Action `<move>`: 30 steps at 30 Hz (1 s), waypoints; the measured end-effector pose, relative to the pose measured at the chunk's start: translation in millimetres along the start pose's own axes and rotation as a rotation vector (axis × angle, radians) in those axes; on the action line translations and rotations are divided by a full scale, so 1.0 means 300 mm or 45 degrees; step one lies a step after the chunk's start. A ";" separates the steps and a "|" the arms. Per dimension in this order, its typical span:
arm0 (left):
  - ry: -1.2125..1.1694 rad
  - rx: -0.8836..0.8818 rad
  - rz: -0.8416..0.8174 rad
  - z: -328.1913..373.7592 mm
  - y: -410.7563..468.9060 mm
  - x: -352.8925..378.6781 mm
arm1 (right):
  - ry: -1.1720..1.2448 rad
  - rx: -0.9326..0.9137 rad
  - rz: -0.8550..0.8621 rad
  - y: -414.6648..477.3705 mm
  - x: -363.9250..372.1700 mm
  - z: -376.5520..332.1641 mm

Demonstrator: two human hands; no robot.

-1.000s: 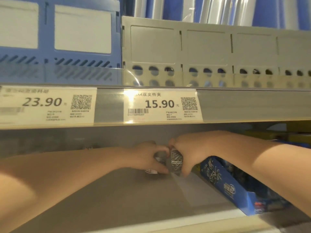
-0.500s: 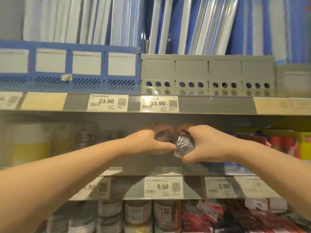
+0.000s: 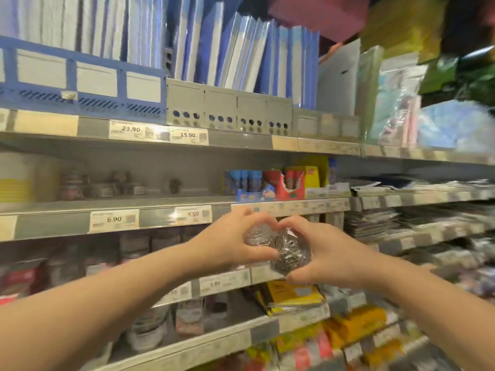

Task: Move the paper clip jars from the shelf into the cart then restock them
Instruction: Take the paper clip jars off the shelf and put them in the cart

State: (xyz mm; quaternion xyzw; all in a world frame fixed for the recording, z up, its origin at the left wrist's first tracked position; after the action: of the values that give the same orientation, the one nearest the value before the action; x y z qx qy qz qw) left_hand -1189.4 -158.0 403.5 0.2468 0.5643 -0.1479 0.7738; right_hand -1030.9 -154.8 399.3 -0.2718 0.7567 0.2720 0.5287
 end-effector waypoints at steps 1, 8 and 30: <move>-0.006 0.041 -0.028 0.054 -0.007 0.041 | 0.028 0.044 -0.011 -0.076 0.017 0.006; -0.129 0.339 -0.213 0.480 -0.002 0.316 | 0.237 0.335 -0.079 -0.611 0.083 0.104; -0.292 0.999 -0.986 2.050 0.186 1.559 | 0.607 1.460 0.139 -2.459 0.416 0.607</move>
State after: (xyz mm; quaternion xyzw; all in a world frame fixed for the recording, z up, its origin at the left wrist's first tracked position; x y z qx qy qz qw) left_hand -519.5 -425.7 121.2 0.2734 0.4288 -0.6458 0.5694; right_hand -433.2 -562.4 136.0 0.0411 0.8923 -0.2192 0.3926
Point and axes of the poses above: each hand's wrist, its own y-axis towards the middle knuckle, its own x-axis out of the palm, z = x × y, the point moved 4 cm from there along y, towards the middle knuckle, and after that the axes turned 15 degrees about -z, right-handed, at the moved point
